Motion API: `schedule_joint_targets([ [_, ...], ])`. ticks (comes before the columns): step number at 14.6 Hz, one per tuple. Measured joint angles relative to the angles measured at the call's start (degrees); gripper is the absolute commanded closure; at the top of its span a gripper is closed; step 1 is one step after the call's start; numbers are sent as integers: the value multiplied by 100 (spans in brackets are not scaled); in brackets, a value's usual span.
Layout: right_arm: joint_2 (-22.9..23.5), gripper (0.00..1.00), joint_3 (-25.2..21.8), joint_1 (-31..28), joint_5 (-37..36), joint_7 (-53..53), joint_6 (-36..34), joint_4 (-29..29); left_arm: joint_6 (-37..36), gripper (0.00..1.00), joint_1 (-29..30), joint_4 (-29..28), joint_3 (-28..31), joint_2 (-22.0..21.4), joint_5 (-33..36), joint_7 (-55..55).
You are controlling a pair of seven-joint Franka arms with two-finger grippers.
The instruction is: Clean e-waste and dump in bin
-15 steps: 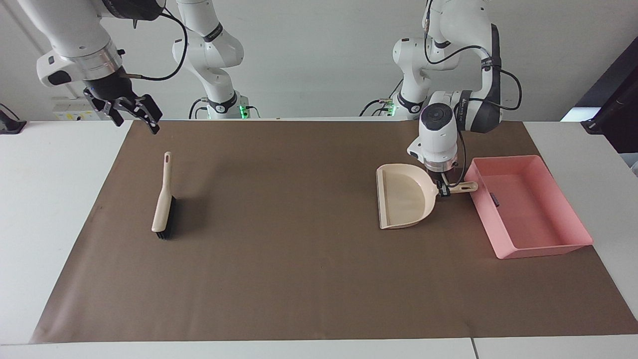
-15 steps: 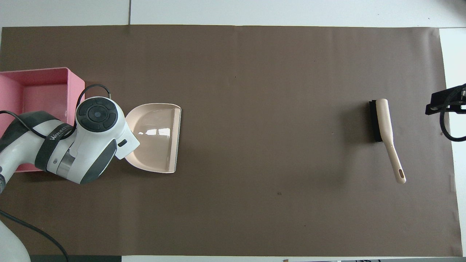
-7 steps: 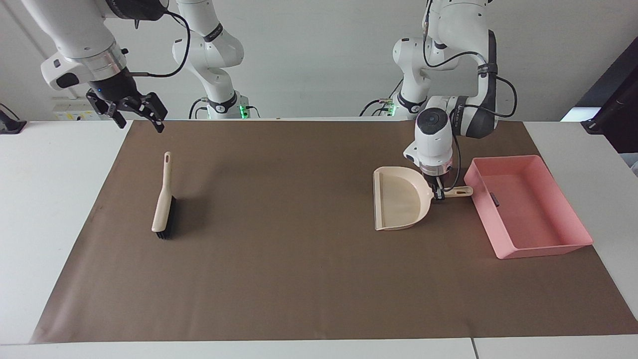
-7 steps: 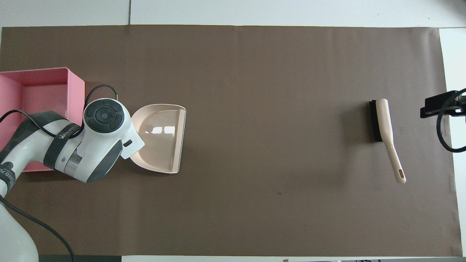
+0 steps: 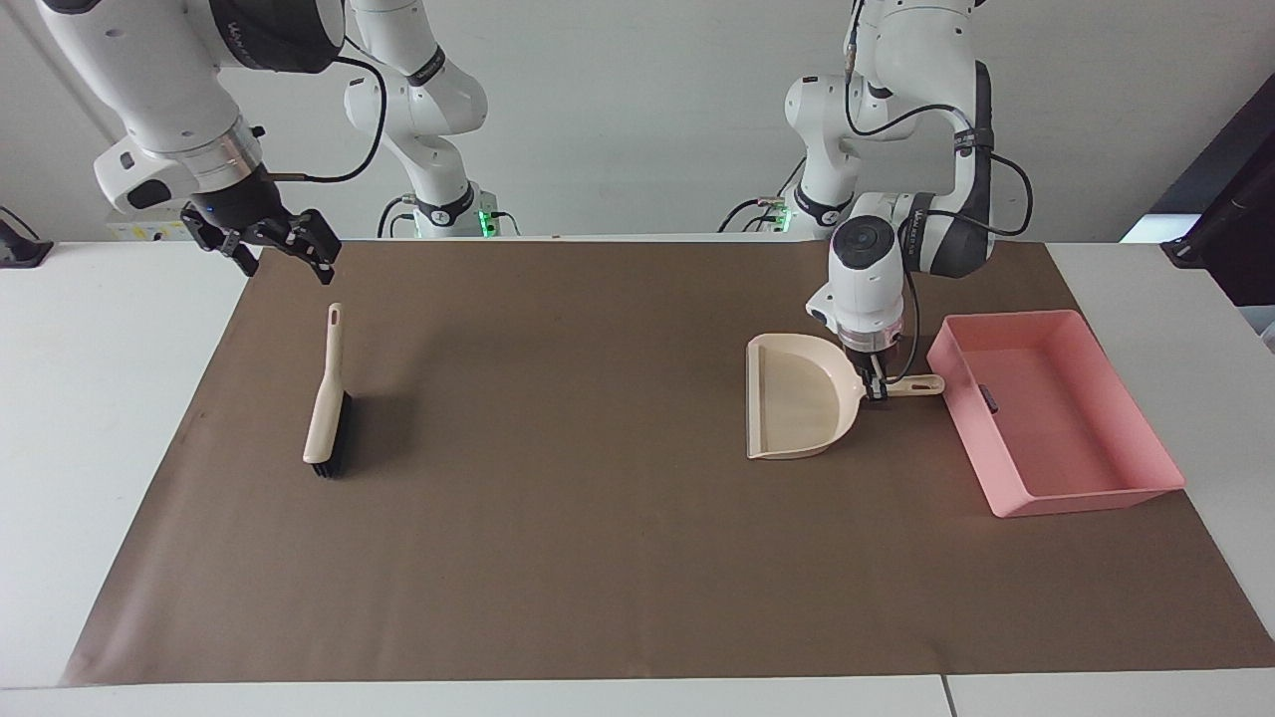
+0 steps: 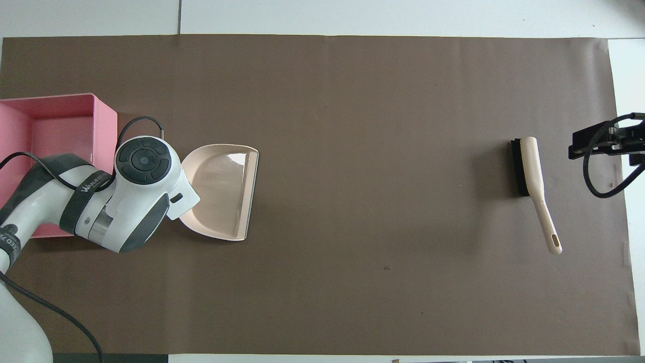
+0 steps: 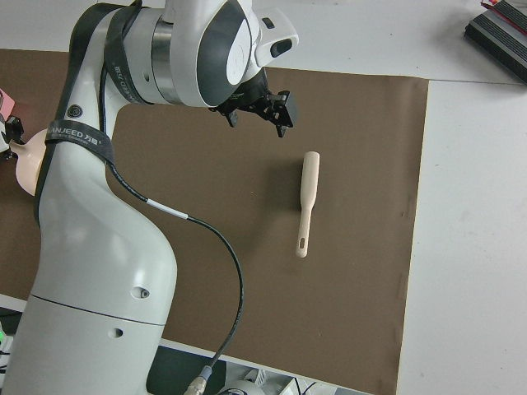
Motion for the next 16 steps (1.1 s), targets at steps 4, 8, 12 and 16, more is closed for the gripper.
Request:
schedule_joint_targets([
  [4, -104, 0, 10, 0, 1, 0, -2, 7, -189, 3, 17, 19, 27, -284, -4, -477],
  [8, -109, 0, 49, 5, 1, -1, -2, -18, -667, 2, 203, 15, 62, -686, -7, -1390],
  [12, -110, 0, 50, 4, -14, -249, -2, -32, -901, 2, 540, 10, 93, -896, -360, -2738],
  [16, -110, 0, 48, 4, -15, -307, -1, -33, -1066, 2, 1129, 59, 122, -1007, -1564, -4936],
])
